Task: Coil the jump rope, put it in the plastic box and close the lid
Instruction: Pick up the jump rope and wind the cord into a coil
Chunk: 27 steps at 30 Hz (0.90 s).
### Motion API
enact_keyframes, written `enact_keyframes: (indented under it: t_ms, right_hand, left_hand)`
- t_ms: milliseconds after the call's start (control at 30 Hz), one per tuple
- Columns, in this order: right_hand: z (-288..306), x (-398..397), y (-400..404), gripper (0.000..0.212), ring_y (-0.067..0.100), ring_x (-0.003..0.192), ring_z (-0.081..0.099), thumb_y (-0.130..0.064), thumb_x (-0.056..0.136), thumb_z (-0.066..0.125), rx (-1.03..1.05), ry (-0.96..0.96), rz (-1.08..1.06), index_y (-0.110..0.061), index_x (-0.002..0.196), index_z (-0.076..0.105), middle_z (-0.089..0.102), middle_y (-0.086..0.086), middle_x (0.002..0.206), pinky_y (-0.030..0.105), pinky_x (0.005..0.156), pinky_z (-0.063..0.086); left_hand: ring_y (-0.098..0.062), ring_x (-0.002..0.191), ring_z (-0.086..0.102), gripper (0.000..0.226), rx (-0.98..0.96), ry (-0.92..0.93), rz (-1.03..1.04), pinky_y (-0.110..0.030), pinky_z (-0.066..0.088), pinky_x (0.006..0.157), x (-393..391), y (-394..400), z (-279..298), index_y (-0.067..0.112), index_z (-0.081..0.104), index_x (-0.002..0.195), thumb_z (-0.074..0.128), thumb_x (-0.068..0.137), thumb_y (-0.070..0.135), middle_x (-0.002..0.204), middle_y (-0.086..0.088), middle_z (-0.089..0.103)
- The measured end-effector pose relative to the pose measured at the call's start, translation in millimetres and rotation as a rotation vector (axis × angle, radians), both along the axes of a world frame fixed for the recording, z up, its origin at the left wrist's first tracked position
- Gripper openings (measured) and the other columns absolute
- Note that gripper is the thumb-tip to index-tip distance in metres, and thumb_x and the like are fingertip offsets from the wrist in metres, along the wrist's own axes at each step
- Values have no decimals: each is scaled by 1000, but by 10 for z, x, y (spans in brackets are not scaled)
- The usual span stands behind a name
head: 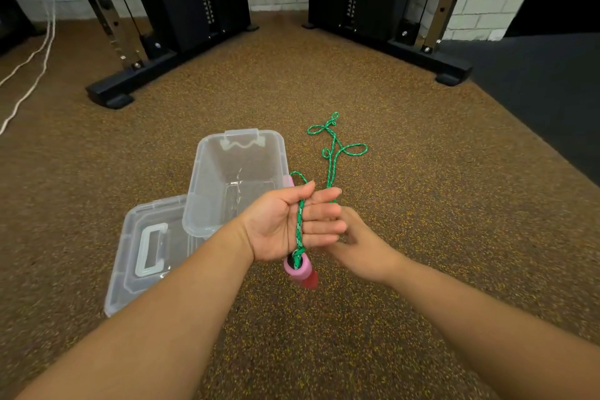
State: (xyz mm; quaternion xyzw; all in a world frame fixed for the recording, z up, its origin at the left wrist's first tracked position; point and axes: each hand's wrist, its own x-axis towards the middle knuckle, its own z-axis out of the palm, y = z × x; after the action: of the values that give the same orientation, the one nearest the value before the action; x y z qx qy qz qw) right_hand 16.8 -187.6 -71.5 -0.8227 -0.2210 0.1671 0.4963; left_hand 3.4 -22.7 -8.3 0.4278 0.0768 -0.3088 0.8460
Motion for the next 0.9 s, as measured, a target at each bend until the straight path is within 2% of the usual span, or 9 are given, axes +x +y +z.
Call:
enact_keyframes:
  t_ms: [67,100,167,233,367,567,700,800,900]
  right_hand:
    - [25,-14,21,44,32,106,59,-23,84,60,86,94,-30,-1,119,47,59,25,116,47,97,45]
    - [16,-27,25,39,30,94,61,-20,87,59,131,152,-42,0,118,46,65,23,105,50,89,47]
    - [-23,-66,15,19,24,73,57,-19,92,55,159,176,-81,-8,107,50,68,8,77,53,72,47]
    - [-57,-117,-25,9,18,64,55,-22,95,51,81,130,-96,-14,96,54,64,-2,64,47,69,48]
    - [-89,-206,-144,16,7,59,53,-28,97,47,-115,11,-40,-21,93,62,57,-8,59,33,66,46]
    - [54,-275,-237,28,-3,62,46,-43,95,40,-265,-225,118,-27,90,62,48,-16,59,33,69,44]
    - [156,-337,-201,40,12,71,55,-54,93,31,-327,-407,215,-22,80,51,56,-10,70,34,67,45]
    - [244,-390,-139,34,12,60,36,-48,96,32,-272,-548,299,-26,70,33,41,-10,64,31,58,32]
    - [372,-410,-106,30,13,58,29,-39,96,37,-208,-626,343,-26,70,32,36,-10,62,31,56,34]
  left_hand:
    - [-26,67,74,32,16,2,12,-35,60,60,13,-11,2,11,78,82,54,73,31,68,-9,75]
    - [-26,66,74,36,20,7,28,-35,61,59,25,-15,-7,11,78,82,49,80,31,67,-9,75]
    - [-26,64,73,47,20,21,74,-36,60,60,55,-19,-42,9,78,81,38,91,31,67,-9,75]
    - [-24,61,73,54,22,26,129,-35,59,60,71,-20,-77,10,78,80,32,97,31,66,-8,75]
    - [-20,60,73,57,38,-1,239,-30,59,57,110,3,-123,12,79,78,29,99,31,70,-6,76]
    - [-19,66,74,44,41,-26,362,-29,59,62,170,-4,-130,11,67,97,27,100,31,77,-6,76]
    - [-18,75,74,44,65,-53,390,-29,58,70,205,-25,-141,11,65,101,26,101,32,84,-6,77]
    - [-17,78,74,44,148,-78,375,-28,57,75,208,-40,-139,11,64,103,26,101,34,86,-6,77]
    - [-16,80,74,47,259,-99,306,-28,56,77,202,-57,-160,13,65,103,25,100,39,87,-5,76]
